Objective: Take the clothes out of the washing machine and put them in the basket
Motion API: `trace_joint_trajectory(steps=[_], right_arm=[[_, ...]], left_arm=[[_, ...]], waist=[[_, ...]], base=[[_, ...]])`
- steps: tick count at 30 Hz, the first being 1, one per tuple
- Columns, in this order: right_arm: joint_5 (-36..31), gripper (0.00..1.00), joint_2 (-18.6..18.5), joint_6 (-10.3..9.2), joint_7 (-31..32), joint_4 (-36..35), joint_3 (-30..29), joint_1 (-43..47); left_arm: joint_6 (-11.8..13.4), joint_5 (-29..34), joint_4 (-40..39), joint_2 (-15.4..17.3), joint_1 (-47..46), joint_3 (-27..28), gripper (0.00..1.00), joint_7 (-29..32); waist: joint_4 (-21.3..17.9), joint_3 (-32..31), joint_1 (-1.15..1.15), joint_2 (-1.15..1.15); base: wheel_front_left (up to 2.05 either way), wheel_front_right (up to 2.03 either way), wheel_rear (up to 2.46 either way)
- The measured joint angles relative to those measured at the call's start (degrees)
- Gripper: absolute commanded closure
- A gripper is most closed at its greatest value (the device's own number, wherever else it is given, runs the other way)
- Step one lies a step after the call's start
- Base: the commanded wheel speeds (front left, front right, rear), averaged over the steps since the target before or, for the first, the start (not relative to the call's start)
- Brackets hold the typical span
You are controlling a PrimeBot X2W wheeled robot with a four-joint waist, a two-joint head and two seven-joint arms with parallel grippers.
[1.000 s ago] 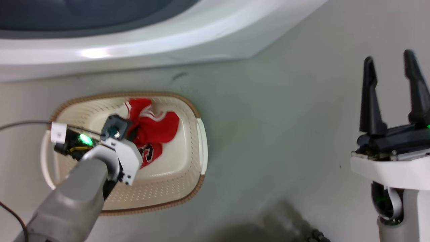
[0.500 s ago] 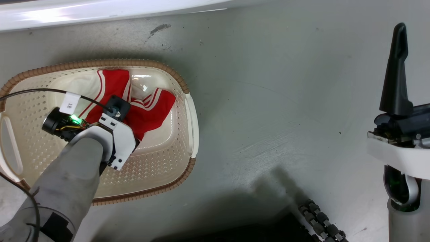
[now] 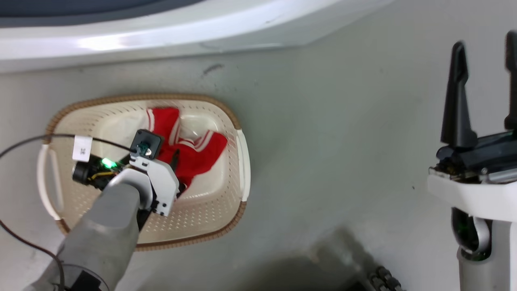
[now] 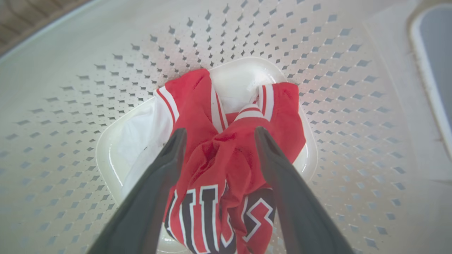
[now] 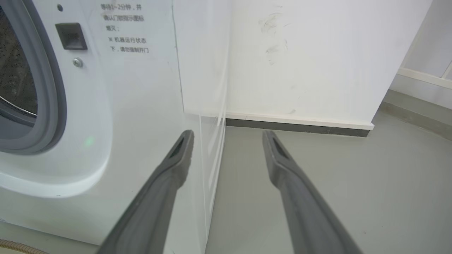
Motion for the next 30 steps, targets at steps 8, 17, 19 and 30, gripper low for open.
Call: trace_joint_trajectory(steps=[8,17,19,30], right_arm=[[-1.19,0.0,0.01,0.0,0.0,1.56,0.86,3.73],[-2.24,0.0,0.01,0.0,0.0,3.22,1.15,8.75],[-2.38,0.0,0.02,0.0,0.0,3.55,1.24,9.83],[-2.1,0.0,0.01,0.0,0.0,5.09,2.0,15.16]], left_arm=[[4.06,-1.24,-13.45,0.86,6.8,7.42,0.0,-0.78],[8.25,4.75,-32.59,1.51,20.69,20.13,0.0,-0.87],[8.71,6.28,-36.38,0.91,23.56,23.38,0.0,-0.87],[9.27,15.37,-55.78,-4.6,39.07,39.99,0.0,-0.88]], waist=[[2.3,-8.27,-0.01,0.0],[5.36,-18.28,-0.02,0.0],[6.04,-20.48,-0.02,0.0],[8.9,-30.71,-0.02,0.01]], base=[[0.0,0.0,0.0],[0.0,0.0,0.0],[0.0,0.0,0.0],[0.0,0.0,0.0]])
